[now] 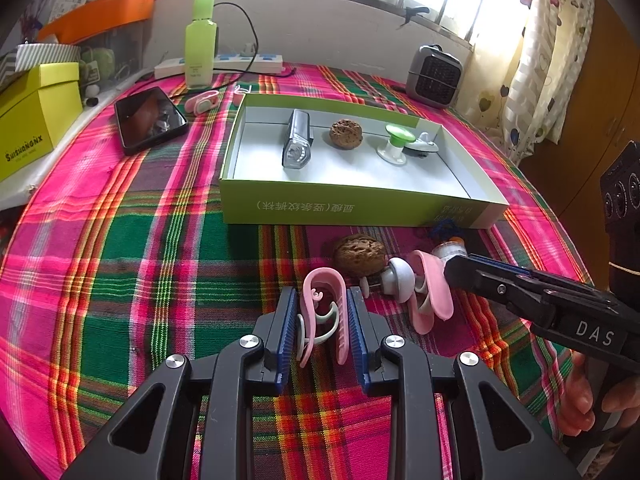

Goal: Organize objects
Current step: 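Lift the pink clip with the left tool while the right tool lifts the white jar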

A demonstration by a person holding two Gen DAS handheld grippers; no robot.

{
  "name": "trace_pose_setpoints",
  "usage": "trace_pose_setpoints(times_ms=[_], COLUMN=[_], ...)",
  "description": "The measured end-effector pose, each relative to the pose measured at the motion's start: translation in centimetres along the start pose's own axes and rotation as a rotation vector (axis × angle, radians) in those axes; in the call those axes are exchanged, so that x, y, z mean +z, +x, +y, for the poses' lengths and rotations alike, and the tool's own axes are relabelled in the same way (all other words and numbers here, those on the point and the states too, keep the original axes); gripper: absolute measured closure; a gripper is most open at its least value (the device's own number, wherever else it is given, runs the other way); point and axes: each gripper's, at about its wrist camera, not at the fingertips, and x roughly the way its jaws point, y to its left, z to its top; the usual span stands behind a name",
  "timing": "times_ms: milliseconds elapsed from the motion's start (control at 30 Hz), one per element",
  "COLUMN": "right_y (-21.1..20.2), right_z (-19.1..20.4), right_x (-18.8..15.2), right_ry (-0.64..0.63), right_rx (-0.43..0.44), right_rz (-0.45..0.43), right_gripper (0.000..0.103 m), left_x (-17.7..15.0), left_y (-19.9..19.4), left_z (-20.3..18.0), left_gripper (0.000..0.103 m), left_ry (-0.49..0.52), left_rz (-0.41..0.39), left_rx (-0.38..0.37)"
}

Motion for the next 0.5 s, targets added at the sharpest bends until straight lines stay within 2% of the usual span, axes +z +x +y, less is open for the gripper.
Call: trace_pose_setpoints(times_ms=[233, 333, 500], right_y=[-0.6, -1.3, -2.0], right_z=[0.2, 0.1, -0.5], right_x=[-0.4, -0.6, -1.1], right_ry=[-0.038, -0.052, -0.064], right_rx=[-0.023, -0.038, -0.042], right_rz=[-0.007, -0.017, -0.012], right_gripper=[0.078, 0.087, 0.087], left_x=[0.0, 0.0, 0.0], left_y=[0.0, 0.0, 0.0], left_z=[0.1, 0.1, 0.1], left_gripper=[0.079, 0.079, 0.079], left_ry=[-0.001, 0.001, -0.001], left_rz=[0.000, -0.001, -0.001], left_rx=[-0.002, 0.000, -0.001])
